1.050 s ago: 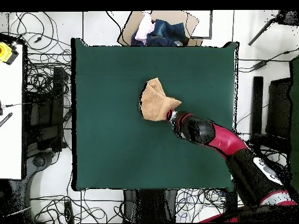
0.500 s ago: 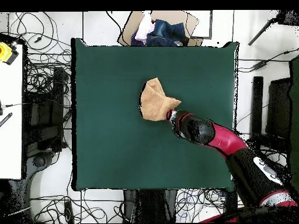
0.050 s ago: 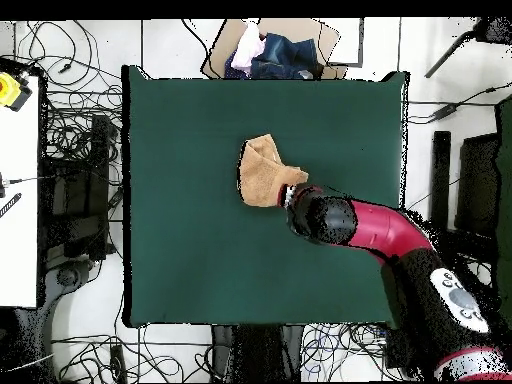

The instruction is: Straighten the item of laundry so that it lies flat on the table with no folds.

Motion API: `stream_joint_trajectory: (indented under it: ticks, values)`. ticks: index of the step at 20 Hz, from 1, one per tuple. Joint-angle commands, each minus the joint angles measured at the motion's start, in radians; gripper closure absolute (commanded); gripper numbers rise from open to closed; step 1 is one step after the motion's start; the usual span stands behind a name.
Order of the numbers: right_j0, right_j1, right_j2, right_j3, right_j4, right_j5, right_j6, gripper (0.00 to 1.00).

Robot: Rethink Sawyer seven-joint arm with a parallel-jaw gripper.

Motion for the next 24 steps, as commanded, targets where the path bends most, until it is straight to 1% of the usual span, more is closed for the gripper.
stream_joint_trajectory:
  ticks: [1, 4, 8, 10, 11, 12, 13, 16, 17, 18, 24]
  values:
    - [0.126, -0.279, -0.126, 0.032, 0.127, 0.305, 0.268, 1.0]
    - [0.141, -0.3, -0.135, 0.041, 0.186, 0.331, 0.293, 1.0]
    - [0.174, -0.287, -0.158, 0.011, 0.226, 0.34, 0.32, 1.0]
    - [0.182, -0.252, -0.163, -0.008, 0.251, 0.327, 0.331, 1.0]
    - [0.196, -0.224, -0.185, -0.031, 0.242, 0.303, 0.355, 1.0]
    - [0.175, -0.205, -0.163, -0.031, 0.262, 0.259, 0.319, 1.0]
    - [0.16, -0.175, -0.153, -0.039, 0.289, 0.238, 0.268, 0.0]
    - [0.109, -0.15, -0.101, -0.028, 0.282, 0.154, 0.166, 0.0]
    - [0.106, -0.142, -0.101, -0.036, 0.274, 0.141, 0.154, 0.0]
    - [0.088, -0.124, -0.08, -0.029, 0.276, 0.095, 0.132, 0.0]
    - [0.075, 0.008, -0.056, -0.089, 0.261, 0.007, 0.122, 0.0]
